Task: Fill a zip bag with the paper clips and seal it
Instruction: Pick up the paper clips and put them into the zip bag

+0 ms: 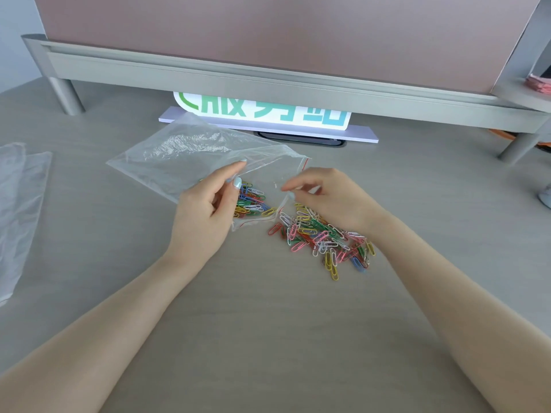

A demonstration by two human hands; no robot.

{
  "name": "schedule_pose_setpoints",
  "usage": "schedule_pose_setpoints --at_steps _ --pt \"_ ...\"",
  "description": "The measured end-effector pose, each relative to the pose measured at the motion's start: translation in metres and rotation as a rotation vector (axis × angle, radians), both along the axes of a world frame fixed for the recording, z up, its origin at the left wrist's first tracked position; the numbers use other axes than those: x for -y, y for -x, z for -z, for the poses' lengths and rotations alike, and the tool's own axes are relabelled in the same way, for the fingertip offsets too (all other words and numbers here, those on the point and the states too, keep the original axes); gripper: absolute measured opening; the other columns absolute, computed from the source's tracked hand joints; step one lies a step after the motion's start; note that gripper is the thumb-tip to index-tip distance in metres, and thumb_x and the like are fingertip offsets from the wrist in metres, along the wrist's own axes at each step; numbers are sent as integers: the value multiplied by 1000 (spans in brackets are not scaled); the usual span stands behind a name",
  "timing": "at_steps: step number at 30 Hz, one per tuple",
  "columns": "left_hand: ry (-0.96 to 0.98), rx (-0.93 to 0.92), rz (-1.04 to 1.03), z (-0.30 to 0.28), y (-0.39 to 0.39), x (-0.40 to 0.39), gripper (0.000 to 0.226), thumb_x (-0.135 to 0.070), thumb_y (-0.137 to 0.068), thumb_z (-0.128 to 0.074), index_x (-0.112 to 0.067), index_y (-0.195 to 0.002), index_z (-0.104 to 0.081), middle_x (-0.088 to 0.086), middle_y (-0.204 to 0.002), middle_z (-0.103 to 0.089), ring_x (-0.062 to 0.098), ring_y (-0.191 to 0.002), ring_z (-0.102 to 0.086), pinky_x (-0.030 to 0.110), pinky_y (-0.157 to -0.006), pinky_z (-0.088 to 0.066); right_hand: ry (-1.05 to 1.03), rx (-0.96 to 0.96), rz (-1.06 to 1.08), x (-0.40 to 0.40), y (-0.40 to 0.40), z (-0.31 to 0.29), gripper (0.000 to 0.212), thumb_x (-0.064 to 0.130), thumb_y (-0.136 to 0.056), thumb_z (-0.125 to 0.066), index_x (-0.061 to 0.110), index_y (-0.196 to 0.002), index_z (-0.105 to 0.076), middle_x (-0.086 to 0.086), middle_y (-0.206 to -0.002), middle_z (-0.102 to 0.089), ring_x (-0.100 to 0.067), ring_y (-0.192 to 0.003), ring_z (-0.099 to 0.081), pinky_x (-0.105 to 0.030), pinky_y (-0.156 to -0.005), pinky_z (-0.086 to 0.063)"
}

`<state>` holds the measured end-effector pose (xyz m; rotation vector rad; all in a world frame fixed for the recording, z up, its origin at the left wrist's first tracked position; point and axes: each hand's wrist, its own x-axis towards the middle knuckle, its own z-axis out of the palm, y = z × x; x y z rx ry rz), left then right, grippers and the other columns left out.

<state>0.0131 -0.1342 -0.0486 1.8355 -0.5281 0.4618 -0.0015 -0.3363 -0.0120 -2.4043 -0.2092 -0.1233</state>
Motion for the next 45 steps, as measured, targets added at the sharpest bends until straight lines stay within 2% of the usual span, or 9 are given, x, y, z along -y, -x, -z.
schedule_pose_setpoints --at_steps 5,10,12,18,21,28,33,37,45 --pt "-4 -6 1 1 0 -1 32 -20 -90 -45 -37 -115 -56 -9 -60 -47 26 -55 -39 30 -55 -36 125 -158 -35 36 20 0 33 33 -81 -66 33 -114 -62 13 -110 -52 5 -95 -49 -5 -76 -34" --pt "-12 -22 -2 1 1 -1 32 -21 -91 -45 -35 -117 -55 1 -63 -50 32 -55 -40 36 -54 -38 299 -269 -55 48 34 -2 65 54 -71 -66 44 -130 -42 20 -119 -36 -3 -116 -31 -24 -97 -28" --pt "-16 -25 -6 2 0 -1 31 -21 -92 -45 -33 -118 -56 -4 -63 -53 31 -55 -40 36 -54 -38 316 -261 -37 50 35 -2 72 57 -69 -67 44 -133 -37 21 -119 -31 -2 -118 -26 -25 -98 -26" --pt "-8 -20 13 2 1 -2 29 -22 -92 -46 -37 -114 -56 11 -64 -54 32 -55 -39 36 -53 -36 353 -274 -30 49 35 3 84 59 -66 -69 39 -138 -30 20 -120 -29 -4 -120 -24 -26 -98 -28" --pt "-13 -10 22 1 1 -1 30 -21 -92 -46 -43 -111 -55 27 -72 -54 37 -62 -41 38 -56 -37 359 -276 -38 49 35 5 79 57 -67 -68 36 -136 -36 16 -121 -34 -8 -118 -29 -26 -96 -29" --pt "-26 -11 25 2 1 -2 30 -21 -92 -46 -42 -111 -55 27 -75 -56 42 -65 -43 40 -57 -38 244 -242 -62 47 35 3 38 36 -77 -70 33 -113 -58 5 -106 -48 -9 -93 -52 -22 -80 -38" --pt "-23 -15 32 2 1 -1 29 -21 -92 -46 -40 -112 -56 26 -72 -54 39 -61 -40 39 -55 -37 222 -234 -70 43 35 3 25 25 -79 -68 28 -104 -64 15 -93 -49 -12 -87 -55 -12 -71 -39" --pt "-24 -16 31 2 2 -1 29 -20 -92 -46 -38 -112 -56 25 -72 -54 37 -62 -39 38 -55 -35 199 -233 -66 40 36 2 21 16 -81 -66 24 -101 -65 18 -85 -49 -9 -81 -56 -5 -67 -38" --pt "-29 -3 22 0 3 -2 29 -18 -93 -47 -36 -113 -57 25 -68 -50 34 -59 -37 36 -54 -34 209 -206 -64 38 37 3 17 15 -81 -65 26 -94 -67 19 -86 -56 -2 -77 -54 -13 -72 -41"
